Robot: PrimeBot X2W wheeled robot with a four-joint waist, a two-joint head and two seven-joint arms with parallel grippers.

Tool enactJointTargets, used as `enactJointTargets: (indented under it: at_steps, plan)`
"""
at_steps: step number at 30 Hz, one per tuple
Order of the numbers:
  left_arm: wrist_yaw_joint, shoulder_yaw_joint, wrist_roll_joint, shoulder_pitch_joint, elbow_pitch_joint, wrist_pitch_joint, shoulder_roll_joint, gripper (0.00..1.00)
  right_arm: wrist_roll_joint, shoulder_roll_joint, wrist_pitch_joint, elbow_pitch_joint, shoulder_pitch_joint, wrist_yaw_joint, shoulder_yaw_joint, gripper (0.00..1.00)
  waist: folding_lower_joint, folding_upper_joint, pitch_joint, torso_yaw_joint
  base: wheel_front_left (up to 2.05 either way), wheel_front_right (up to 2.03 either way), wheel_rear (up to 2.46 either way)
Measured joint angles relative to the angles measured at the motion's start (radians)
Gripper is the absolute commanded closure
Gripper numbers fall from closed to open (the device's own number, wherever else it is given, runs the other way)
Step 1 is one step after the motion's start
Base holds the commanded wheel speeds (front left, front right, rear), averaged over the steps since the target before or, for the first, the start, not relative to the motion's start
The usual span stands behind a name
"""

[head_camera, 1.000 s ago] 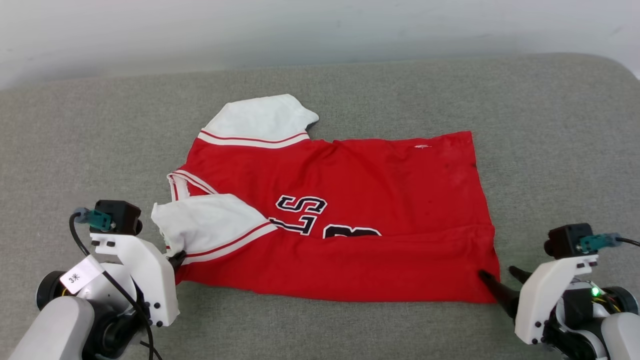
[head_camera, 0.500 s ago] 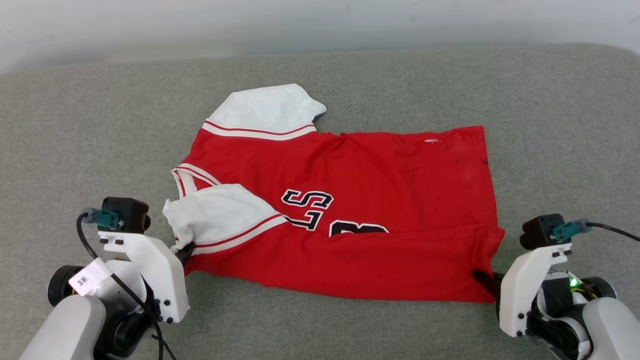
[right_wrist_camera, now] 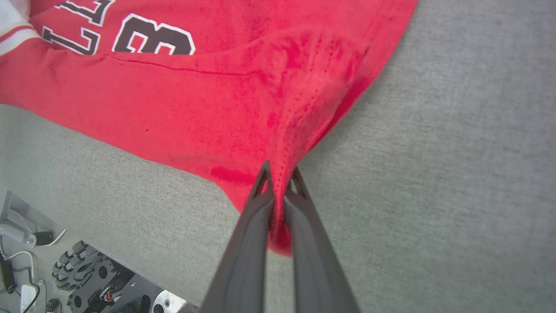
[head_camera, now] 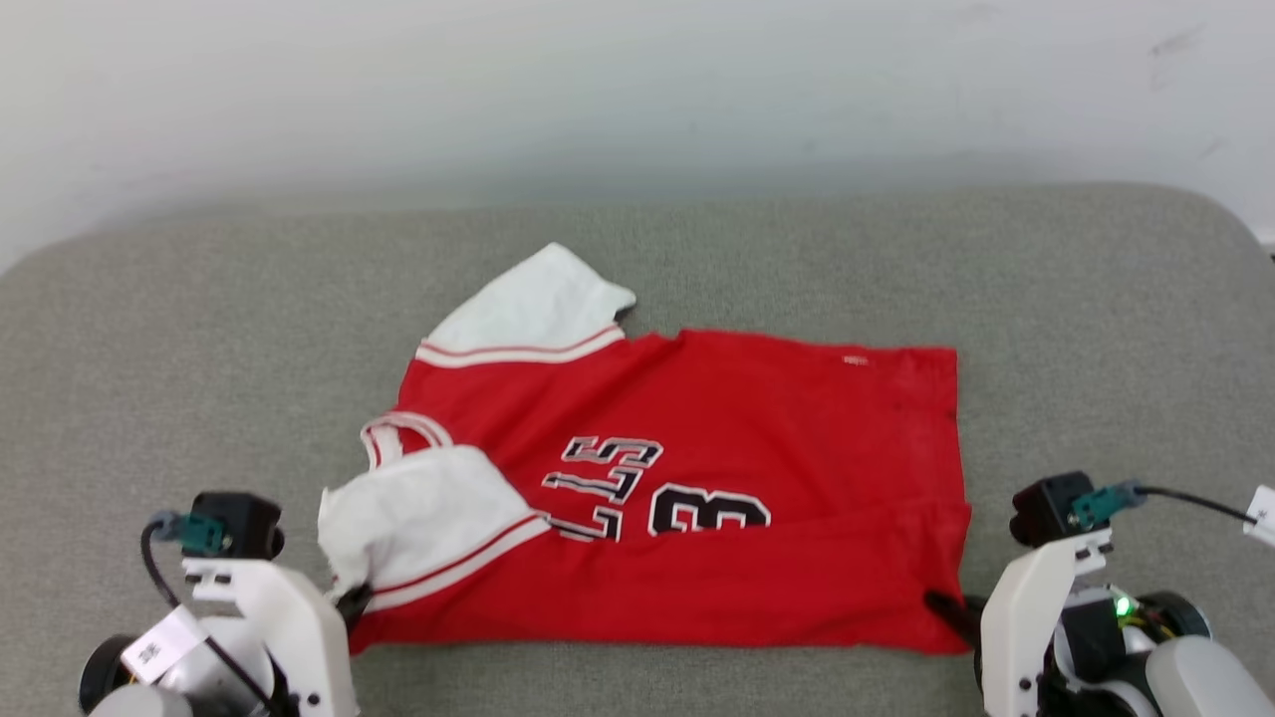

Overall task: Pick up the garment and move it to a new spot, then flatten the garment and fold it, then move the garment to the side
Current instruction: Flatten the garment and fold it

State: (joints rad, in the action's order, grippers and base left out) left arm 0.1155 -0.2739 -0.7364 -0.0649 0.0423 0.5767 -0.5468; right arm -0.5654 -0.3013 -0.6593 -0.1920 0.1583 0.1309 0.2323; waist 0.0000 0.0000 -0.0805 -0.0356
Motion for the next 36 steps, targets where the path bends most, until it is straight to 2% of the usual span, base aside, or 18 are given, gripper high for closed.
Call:
enactJointTargets:
  at_steps: [9, 13, 17, 21, 22, 23, 24, 25, 26, 30, 36]
  plan:
    - [0.057, 0.05, -0.028, 0.164, 0.069, 0.01, -0.043, 1.0, -0.012, -0.002, -0.036, 0.098, -0.134, 0.0, -0.013, 1.0, -0.0002, 0.0, 0.084, 0.013, 0.0, 0.0, 0.0]
    - [0.086, 0.067, -0.053, 0.237, 0.086, 0.01, -0.041, 1.0, -0.008, 0.009, -0.053, 0.128, -0.194, 0.0, -0.037, 1.0, -0.0003, 0.0, 0.094, 0.022, 0.0, 0.0, 0.0]
    - [0.087, 0.069, -0.078, 0.277, 0.077, 0.002, -0.02, 1.0, 0.005, 0.032, -0.063, 0.13, -0.244, 0.0, -0.064, 1.0, -0.0002, 0.0, 0.094, 0.03, 0.0, 0.0, 0.0]
    - [0.059, 0.051, -0.086, 0.269, 0.018, -0.027, 0.012, 1.0, 0.02, 0.063, -0.051, 0.104, -0.265, 0.0, -0.086, 1.0, -0.0001, 0.0, 0.088, 0.034, 0.0, 0.0, 0.0]
    - [0.051, 0.047, -0.084, 0.26, 0.001, -0.041, 0.022, 1.0, 0.019, 0.072, -0.042, 0.094, -0.267, 0.0, -0.094, 0.96, -0.0001, 0.0, 0.087, 0.035, 0.0, 0.0, 0.0]
    - [0.044, 0.042, -0.085, 0.246, -0.017, -0.05, 0.032, 1.0, 0.02, 0.081, -0.035, 0.086, -0.267, 0.0, -0.097, 0.66, -0.0001, 0.0, 0.087, 0.035, 0.0, 0.0, 0.0]
    - [0.036, 0.036, -0.085, 0.232, -0.035, -0.054, 0.04, 1.0, 0.02, 0.088, -0.028, 0.078, -0.268, 0.0, -0.097, 0.5, -0.0001, 0.0, 0.086, 0.035, 0.0, 0.0, 0.0]
    - [0.032, 0.029, -0.084, 0.22, -0.051, -0.062, 0.047, 0.52, 0.021, 0.094, -0.018, 0.069, -0.27, 0.0, -0.101, 0.0, -0.0001, 0.0, 0.085, 0.034, 0.0, 0.0, 0.0]
    - [0.025, 0.026, -0.083, 0.212, -0.071, -0.066, 0.054, 0.0, 0.021, 0.099, -0.008, 0.06, -0.272, 0.0, -0.103, 0.0, 0.0, 0.0, 0.084, 0.033, 0.0, 0.0, 0.0]
    - [0.013, 0.018, -0.078, 0.183, -0.109, -0.081, 0.063, 0.0, 0.031, 0.109, 0.058, 0.056, -0.276, 0.0, -0.104, 0.0, -0.0001, 0.0, 0.086, 0.029, 0.0, 0.0, 0.0]
    - [0.017, 0.032, -0.021, 0.119, -0.111, -0.144, 0.043, 0.0, 0.098, 0.138, 0.271, 0.091, -0.254, 0.0, -0.155, 0.0, 0.0, 0.0, 0.093, 0.024, 0.0, 0.0, 0.0]
